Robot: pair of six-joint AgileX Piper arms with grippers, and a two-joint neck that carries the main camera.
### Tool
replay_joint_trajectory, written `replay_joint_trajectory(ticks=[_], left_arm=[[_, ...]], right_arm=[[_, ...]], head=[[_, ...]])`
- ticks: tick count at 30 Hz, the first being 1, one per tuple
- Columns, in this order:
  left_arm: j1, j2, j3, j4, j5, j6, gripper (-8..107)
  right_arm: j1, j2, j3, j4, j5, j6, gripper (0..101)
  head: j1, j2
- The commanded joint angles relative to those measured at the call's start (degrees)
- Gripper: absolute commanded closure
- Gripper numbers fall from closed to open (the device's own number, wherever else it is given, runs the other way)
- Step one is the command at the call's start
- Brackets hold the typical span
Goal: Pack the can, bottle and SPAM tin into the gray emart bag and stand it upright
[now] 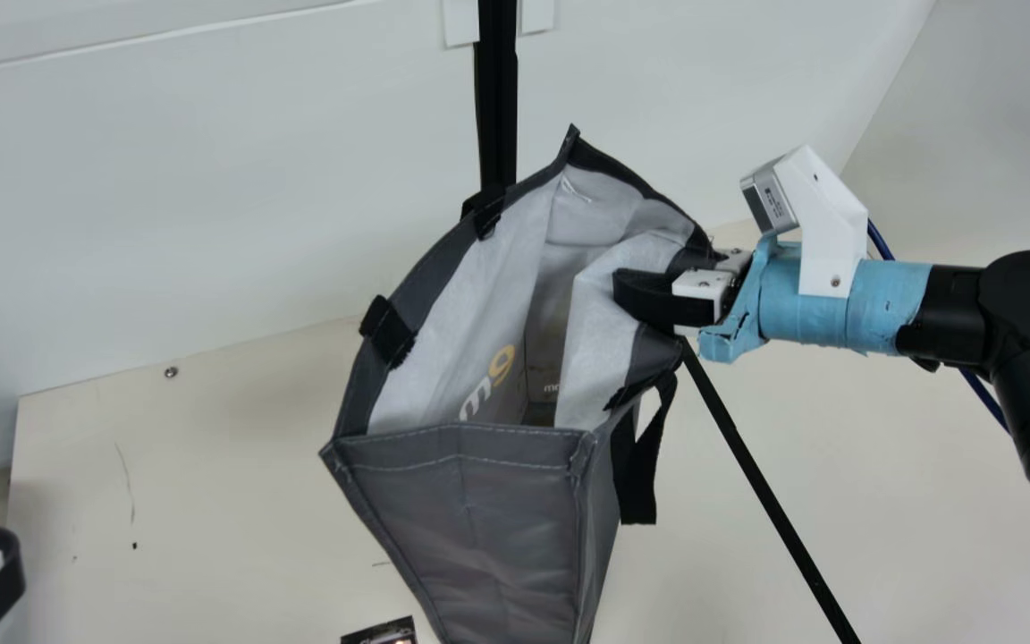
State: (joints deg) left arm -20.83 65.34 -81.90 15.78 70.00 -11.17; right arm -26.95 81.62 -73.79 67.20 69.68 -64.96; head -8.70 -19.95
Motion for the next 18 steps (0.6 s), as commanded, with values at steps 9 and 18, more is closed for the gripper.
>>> replay_joint_trajectory(ticks=[9,18], left_arm=[[0.0,0.0,0.0,0.0,0.0,0.0,9],[0.0,0.0,0.0,0.0,0.0,0.0,9]], right_arm=[[0.61,-1.66,-0.62,-1.47,-0.82,1.7,101],[1.29,-2.39,-8.16,-9.53,-3.0,7.31,101]], head=[[-1.3,-0.05],[-1.3,-0.05]])
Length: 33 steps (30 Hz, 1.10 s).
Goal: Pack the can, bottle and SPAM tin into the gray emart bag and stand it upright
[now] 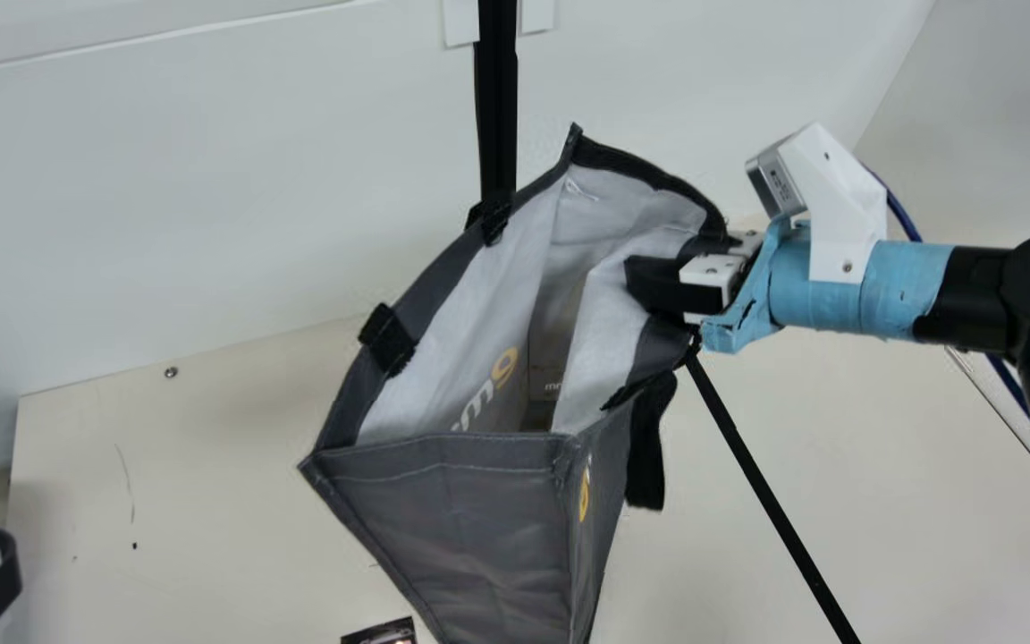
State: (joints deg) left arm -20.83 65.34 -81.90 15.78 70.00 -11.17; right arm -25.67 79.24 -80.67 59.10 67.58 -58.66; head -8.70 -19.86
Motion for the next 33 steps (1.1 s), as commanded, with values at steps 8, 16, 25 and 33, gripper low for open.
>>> replay_joint_trajectory(ticks=[8,16,25,33], left_arm=[[0.0,0.0,0.0,0.0,0.0,0.0,9],[0.0,0.0,0.0,0.0,0.0,0.0,9],[0.0,0.0,0.0,0.0,0.0,0.0,9],[0.0,0.0,0.0,0.0,0.0,0.0,9]], right_arm=[[0.07,-0.12,-6.02,-9.86,-2.03,6.67,101],[-1.83,1.05,-9.16,-16.63,-3.49,12.48,101],[-6.36,3.52,-12.01,-20.9,-5.43,16.97,101],[-11.73,5.84,-15.47,-22.53,-6.18,18.36,101]], head=[[-1.3,-0.14],[-1.3,-0.14],[-1.3,-0.14],[-1.3,-0.14]])
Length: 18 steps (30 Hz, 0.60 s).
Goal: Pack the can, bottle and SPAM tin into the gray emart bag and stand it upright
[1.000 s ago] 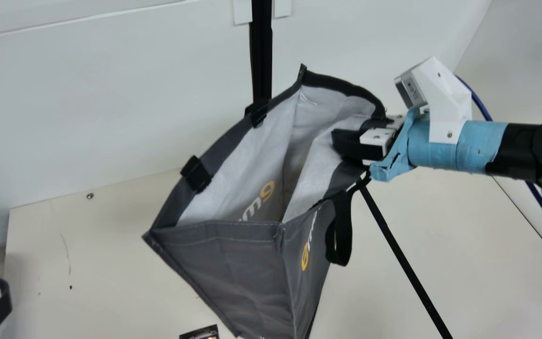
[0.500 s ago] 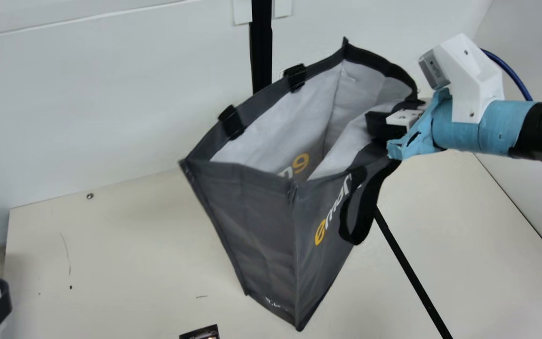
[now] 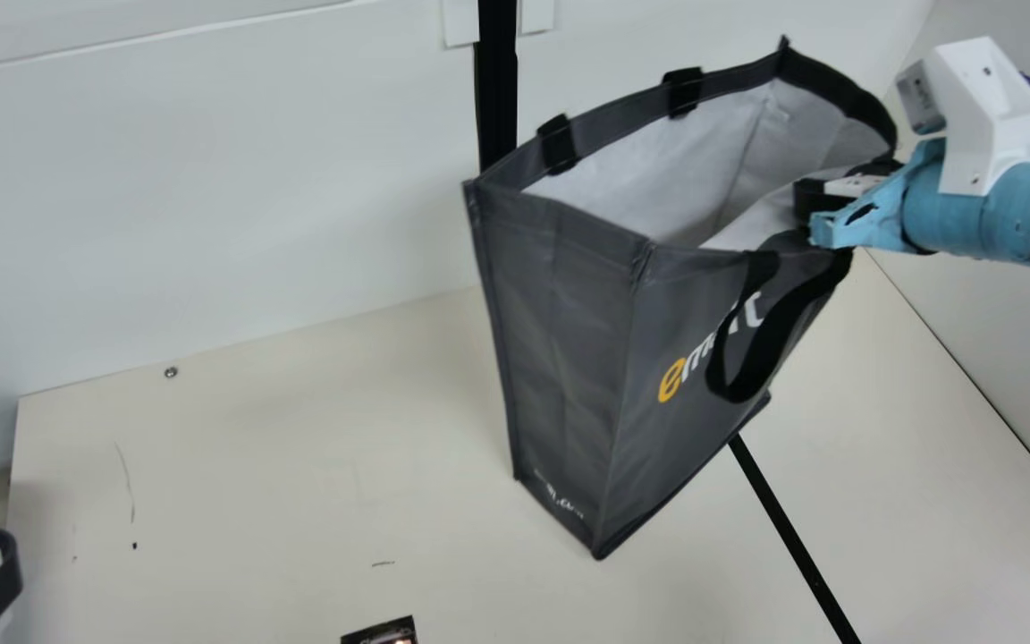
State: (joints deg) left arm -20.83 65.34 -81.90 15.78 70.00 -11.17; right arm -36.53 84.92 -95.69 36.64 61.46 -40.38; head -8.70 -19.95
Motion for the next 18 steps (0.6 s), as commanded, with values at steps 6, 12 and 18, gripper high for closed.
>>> replay_joint_trajectory(ticks=[6,12,18], left_arm=[[0.0,0.0,0.0,0.0,0.0,0.0,9],[0.0,0.0,0.0,0.0,0.0,0.0,9],[0.0,0.0,0.0,0.0,0.0,0.0,9]], right_arm=[[-4.75,1.82,-2.91,-0.93,-0.41,0.31,101],[-8.37,3.43,-5.02,-2.09,-1.15,0.21,101],[-11.7,5.23,-7.08,-3.4,-2.17,0.13,101]], head=[[-1.3,-0.05],[-1.3,-0.05],[-1.3,-0.05]])
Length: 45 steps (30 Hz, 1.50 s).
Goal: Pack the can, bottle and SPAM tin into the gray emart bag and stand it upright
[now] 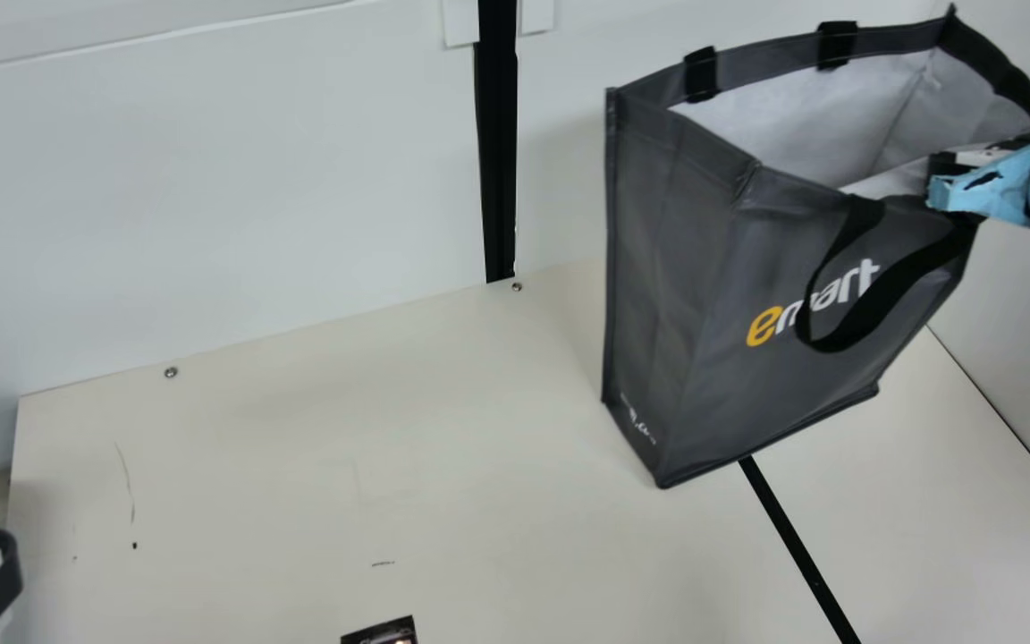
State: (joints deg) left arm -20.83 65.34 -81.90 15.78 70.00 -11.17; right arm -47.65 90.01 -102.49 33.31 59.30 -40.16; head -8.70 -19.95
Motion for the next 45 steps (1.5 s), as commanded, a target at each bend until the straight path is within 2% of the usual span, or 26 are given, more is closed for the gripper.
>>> replay_joint_trajectory(ticks=[1,16,28,45], left_arm=[[0.0,0.0,0.0,0.0,0.0,0.0,9],[0.0,0.0,0.0,0.0,0.0,0.0,9],[0.0,0.0,0.0,0.0,0.0,0.0,9],[0.0,0.0,0.0,0.0,0.0,0.0,9]], right_arm=[[-1.07,0.46,-0.63,-0.23,-0.1,-0.08,101],[-7.21,4.71,-5.67,-2.01,-0.09,0.09,101],[-8.95,5.54,-7.68,-2.21,0.09,0.49,61],[-8.73,3.93,-13.17,1.89,2.13,-0.6,6]], head=[[-1.3,-0.05],[-1.3,-0.05],[-1.3,-0.05],[-1.3,-0.05]])
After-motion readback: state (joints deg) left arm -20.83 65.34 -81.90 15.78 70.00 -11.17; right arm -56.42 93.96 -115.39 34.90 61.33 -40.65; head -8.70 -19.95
